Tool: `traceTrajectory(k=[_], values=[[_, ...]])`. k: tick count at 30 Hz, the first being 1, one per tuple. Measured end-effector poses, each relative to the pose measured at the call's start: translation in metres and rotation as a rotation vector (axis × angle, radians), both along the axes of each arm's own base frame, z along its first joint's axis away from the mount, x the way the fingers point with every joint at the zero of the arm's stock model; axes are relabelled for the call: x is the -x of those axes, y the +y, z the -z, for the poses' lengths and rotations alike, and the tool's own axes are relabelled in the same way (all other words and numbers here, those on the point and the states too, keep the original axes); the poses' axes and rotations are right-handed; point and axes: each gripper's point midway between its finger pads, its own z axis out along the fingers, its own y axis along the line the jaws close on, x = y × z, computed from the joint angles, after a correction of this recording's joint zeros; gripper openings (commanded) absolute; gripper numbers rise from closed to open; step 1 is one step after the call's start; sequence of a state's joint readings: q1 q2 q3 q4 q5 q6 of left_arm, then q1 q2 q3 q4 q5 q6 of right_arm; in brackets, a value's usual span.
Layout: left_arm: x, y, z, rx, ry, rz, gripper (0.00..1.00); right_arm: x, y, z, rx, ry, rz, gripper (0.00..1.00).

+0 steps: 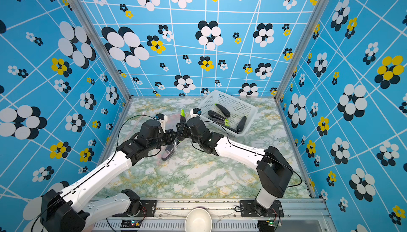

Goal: Place the eggplant in a zip-top bag and seal the zipper
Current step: Place the eggplant in the zipper food storage bag.

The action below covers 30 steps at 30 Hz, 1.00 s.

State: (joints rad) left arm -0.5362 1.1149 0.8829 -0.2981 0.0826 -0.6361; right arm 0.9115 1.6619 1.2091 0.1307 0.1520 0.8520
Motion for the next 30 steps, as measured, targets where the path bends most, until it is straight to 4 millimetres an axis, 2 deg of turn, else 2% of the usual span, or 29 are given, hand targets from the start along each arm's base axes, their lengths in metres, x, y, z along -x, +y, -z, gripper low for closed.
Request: traceTrajectory(k=[4,9,12,17,20,23,28,30], values=[[0.000,0.000,0.000,0.000,-0.001,0.000,0.00,0.001,-0.001,0.002,0.023,-0.006,-0.009,0.67],[-0.001,-0.001,-0.002,0.004,-0.008,0.001,0.00,0.004,-0.007,0.002,0.081,-0.031,-0.026,0.67],[-0.001,0.000,-0.002,0.002,-0.011,0.002,0.00,0.008,-0.019,-0.014,0.115,-0.069,-0.022,0.65],[0.000,0.000,-0.004,-0.002,-0.022,0.009,0.00,0.019,-0.051,-0.054,0.150,-0.102,0.010,0.58],[0.000,0.000,-0.005,-0.004,-0.025,0.011,0.00,0.018,-0.061,-0.062,0.151,-0.062,0.025,0.56],[0.000,0.000,-0.007,-0.002,-0.031,0.012,0.00,0.018,-0.063,-0.045,0.165,0.007,0.022,0.56],[0.001,0.001,-0.010,-0.001,-0.041,0.016,0.00,0.020,-0.049,-0.007,0.186,0.117,-0.022,0.56],[0.001,0.001,-0.010,0.000,-0.041,0.016,0.00,0.021,-0.045,0.001,0.187,0.139,-0.034,0.56]])
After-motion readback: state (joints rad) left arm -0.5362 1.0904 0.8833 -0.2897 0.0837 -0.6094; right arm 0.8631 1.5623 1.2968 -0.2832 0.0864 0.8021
